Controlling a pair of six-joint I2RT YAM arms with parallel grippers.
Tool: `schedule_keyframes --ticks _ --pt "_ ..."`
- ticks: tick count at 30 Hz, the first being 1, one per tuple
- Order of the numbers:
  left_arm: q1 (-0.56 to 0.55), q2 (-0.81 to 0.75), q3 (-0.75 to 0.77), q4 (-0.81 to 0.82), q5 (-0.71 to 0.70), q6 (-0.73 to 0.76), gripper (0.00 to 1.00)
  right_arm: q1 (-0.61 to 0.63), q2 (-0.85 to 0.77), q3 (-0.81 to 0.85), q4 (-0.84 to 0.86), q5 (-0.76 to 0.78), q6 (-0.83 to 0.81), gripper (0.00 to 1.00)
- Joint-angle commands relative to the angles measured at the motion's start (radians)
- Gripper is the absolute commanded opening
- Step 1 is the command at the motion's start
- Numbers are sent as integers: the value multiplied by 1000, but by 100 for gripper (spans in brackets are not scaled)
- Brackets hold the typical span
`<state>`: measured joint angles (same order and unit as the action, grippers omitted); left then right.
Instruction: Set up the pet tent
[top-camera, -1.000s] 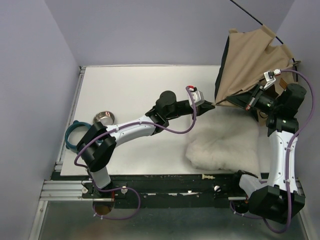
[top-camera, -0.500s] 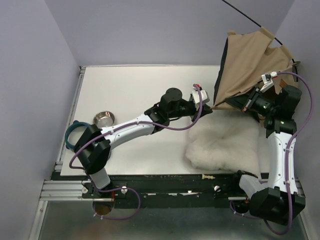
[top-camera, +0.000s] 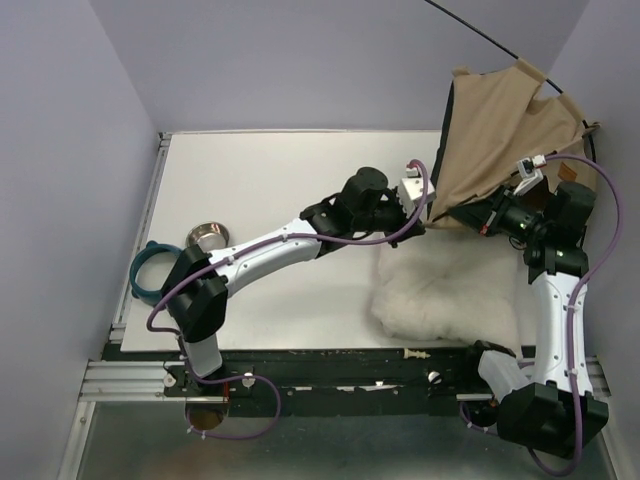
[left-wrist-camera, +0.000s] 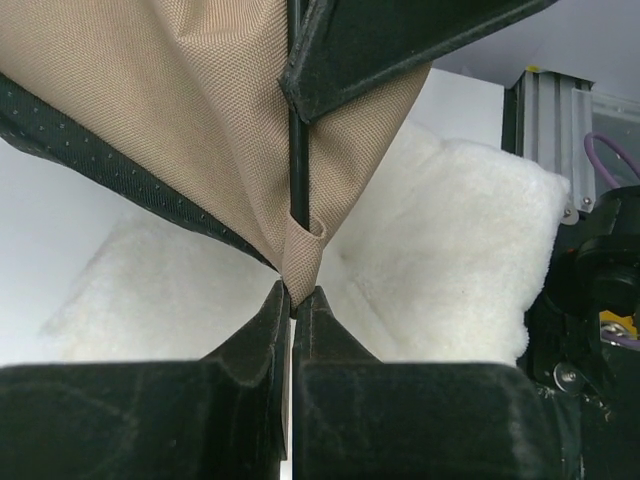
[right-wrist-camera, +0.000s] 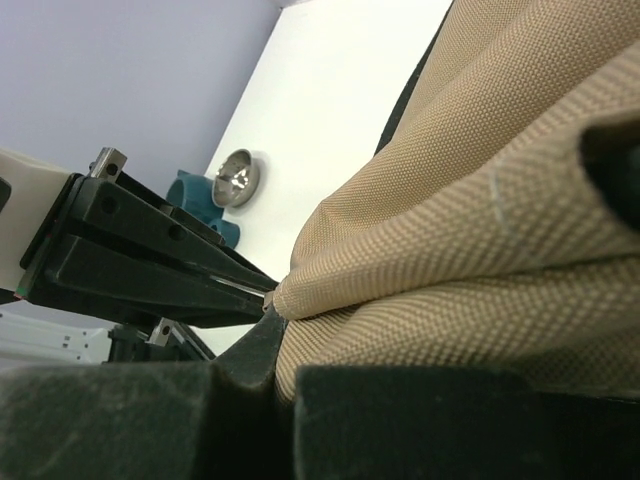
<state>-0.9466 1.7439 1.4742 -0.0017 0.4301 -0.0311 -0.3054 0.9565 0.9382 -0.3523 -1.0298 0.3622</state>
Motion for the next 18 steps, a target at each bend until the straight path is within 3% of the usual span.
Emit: schedule_keyframes --ticks 1,4,5,7,8,10,12,15,18 --pt "-38 22 106 22 24 -67 4 34 -10 -38 -11 91 -84 1" --pt "-28 20 121 3 25 -102 46 46 -9 -32 -13 79 -115 1" --pt "-17 5 101 3 33 -115 56 46 -7 -24 -13 73 -129 1" --pt "38 -47 14 37 112 -214 81 48 -1 2 -17 65 -170 1" --pt "76 -87 -59 108 175 -278 89 49 2 14 -17 51 -181 1" --pt "170 -171 -217 312 249 -442 94 72 11 42 -25 27 -241 1" --pt "241 -263 -322 432 269 -498 95 112 11 63 -54 14 -322 1" --pt "319 -343 -338 352 242 -419 98 176 17 108 -149 -47 -495 1" --pt "402 -369 -270 174 216 -285 99 273 62 203 -363 -81 -708 1"
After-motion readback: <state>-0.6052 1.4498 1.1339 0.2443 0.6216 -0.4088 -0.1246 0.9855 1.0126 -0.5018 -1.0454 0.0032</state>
